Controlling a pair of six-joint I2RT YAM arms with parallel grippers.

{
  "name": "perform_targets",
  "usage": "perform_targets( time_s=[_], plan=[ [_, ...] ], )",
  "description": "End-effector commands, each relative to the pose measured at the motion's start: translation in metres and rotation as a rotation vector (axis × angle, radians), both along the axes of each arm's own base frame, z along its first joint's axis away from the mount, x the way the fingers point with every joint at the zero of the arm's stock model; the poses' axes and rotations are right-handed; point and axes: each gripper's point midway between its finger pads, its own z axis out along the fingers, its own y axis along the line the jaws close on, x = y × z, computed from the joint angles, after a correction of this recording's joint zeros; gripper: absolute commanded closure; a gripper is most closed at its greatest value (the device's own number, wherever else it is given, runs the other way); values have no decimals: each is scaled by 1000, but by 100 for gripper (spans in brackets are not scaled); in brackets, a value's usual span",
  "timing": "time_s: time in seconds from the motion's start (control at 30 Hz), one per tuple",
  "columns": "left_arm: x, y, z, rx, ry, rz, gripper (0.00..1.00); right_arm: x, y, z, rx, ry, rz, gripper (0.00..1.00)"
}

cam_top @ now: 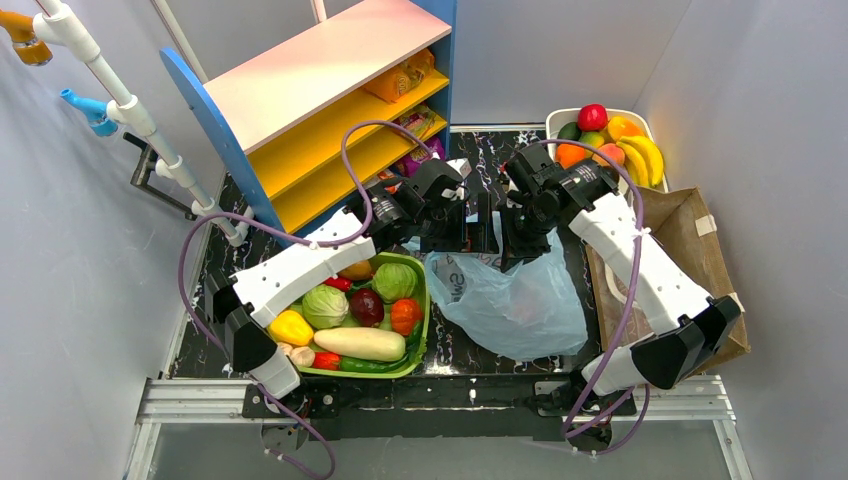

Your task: Place the food into the grocery bag and tie it

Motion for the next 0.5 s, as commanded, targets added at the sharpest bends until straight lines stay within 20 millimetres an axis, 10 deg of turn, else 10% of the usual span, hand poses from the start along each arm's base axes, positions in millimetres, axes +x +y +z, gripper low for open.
perform_targets(
  time_s=[0.0,0.47],
  plan=[
    [-8,9,22,-35,-47,-14,2,-1,2,5,36,-21,10,99],
    [-16,103,25,140,-151,164,2,-2,0,-3,16,-6,16,99]
  ],
)
